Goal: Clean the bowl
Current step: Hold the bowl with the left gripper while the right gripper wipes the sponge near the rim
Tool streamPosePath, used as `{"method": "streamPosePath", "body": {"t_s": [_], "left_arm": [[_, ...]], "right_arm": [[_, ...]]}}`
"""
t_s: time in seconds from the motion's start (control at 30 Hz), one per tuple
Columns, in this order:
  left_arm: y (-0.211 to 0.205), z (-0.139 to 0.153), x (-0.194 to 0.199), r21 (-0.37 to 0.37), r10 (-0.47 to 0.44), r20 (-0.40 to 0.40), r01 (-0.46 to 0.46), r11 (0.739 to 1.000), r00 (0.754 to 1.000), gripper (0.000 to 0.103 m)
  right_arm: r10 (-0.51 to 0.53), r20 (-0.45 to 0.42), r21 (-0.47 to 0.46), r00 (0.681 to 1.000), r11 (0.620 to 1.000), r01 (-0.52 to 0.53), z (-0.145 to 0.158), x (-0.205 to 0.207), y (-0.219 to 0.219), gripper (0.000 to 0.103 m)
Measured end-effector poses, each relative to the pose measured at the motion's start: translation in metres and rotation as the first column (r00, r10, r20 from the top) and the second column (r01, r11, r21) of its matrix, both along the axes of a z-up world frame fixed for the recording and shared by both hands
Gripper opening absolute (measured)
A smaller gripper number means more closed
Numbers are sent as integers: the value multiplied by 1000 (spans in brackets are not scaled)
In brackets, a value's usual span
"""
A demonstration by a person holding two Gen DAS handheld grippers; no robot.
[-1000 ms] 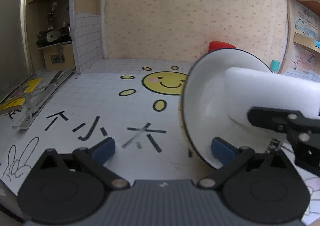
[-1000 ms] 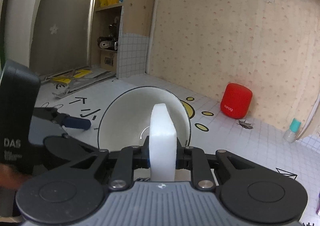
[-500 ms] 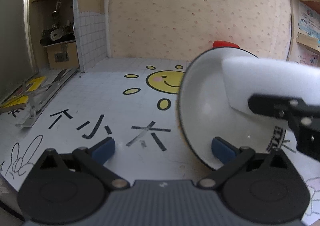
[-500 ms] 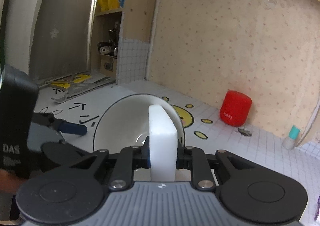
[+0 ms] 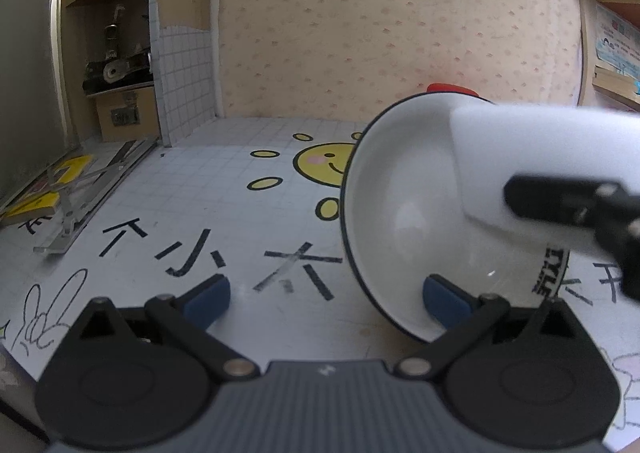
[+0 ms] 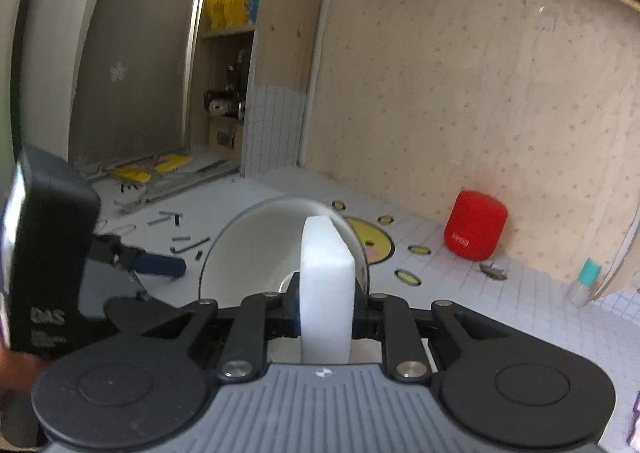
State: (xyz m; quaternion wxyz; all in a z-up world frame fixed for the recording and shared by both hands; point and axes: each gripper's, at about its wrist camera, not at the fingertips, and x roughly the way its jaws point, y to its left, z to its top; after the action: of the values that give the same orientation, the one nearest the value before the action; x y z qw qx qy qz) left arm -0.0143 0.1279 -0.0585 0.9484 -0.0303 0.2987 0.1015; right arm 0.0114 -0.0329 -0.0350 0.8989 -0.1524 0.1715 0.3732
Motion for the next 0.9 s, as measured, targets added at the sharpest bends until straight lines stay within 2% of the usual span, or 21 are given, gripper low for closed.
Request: {"method": "streamPosePath", "body": {"t_s": [0.47, 0.73, 0.9], "left_arm": [[15, 6, 1, -17, 23, 23, -22, 1000, 999, 103], [20, 3, 1, -42, 33, 9, -33, 999, 999, 103], [14, 1, -4, -10, 27, 3, -27, 1000, 1000, 103]], "right_arm": [[-6, -57, -71, 998, 997, 2, -16, 8, 6, 18], [-9, -38, -57, 999, 998, 7, -14, 9, 6, 18], [6, -19, -38, 1000, 999, -6, -8, 14, 13, 18]]}}
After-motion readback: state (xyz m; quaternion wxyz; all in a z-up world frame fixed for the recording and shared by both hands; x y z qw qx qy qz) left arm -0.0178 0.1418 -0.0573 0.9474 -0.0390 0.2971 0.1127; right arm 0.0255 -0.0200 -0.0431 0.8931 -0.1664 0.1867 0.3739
